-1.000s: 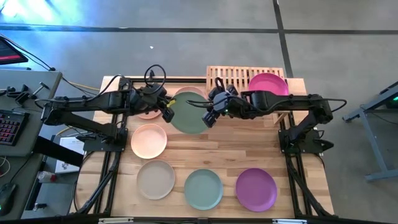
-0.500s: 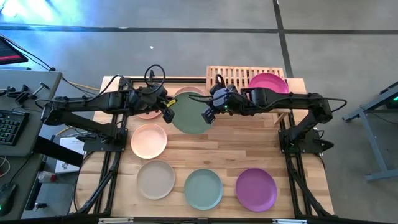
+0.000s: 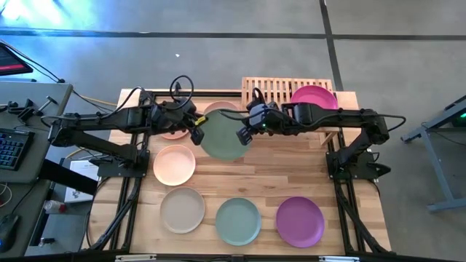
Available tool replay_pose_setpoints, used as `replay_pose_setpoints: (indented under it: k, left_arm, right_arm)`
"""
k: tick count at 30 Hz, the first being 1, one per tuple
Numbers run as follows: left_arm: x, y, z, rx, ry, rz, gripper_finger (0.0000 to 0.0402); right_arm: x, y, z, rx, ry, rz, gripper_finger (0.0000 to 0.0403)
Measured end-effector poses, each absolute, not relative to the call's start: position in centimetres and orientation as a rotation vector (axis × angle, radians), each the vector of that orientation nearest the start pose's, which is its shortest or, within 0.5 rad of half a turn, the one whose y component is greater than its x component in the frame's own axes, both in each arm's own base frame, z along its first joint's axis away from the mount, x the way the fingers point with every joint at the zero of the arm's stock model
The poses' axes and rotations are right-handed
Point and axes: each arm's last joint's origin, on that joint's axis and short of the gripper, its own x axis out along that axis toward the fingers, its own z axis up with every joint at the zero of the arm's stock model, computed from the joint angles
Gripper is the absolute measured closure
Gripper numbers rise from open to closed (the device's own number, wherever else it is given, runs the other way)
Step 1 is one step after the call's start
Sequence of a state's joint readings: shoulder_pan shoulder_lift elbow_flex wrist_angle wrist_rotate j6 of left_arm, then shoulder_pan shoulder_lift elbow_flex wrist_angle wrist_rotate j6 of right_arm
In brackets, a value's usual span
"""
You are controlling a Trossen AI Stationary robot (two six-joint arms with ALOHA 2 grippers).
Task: Place and stack plates onto a shelf
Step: Stack the green plate on top of the pink plate on the shelf
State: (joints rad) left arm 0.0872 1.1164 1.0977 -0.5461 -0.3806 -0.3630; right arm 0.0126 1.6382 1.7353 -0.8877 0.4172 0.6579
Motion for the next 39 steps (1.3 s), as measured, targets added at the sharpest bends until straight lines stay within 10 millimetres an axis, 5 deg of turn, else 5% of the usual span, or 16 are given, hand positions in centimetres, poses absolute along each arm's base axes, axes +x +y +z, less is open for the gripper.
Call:
replay_pose_setpoints:
  k: [12,22,39]
  left_arm:
    - [22.8,3.4,34.6,-0.33,0.481,0.472,0.0308]
    - [21.8,3.3,36.0,-0.333,0.388,0.461,0.03]
    - [20.7,3.1,36.7,-0.325,0.354,0.452,0.03]
  right_arm:
    - [33.8,-0.8,37.9,0.448,0.669,-0.649,0.0402]
    - [32.0,-0.8,39.0,0.438,0.667,-0.677,0.0402]
    - [23.1,-3.6,42.6,0.389,0.723,-0.88,0.0402]
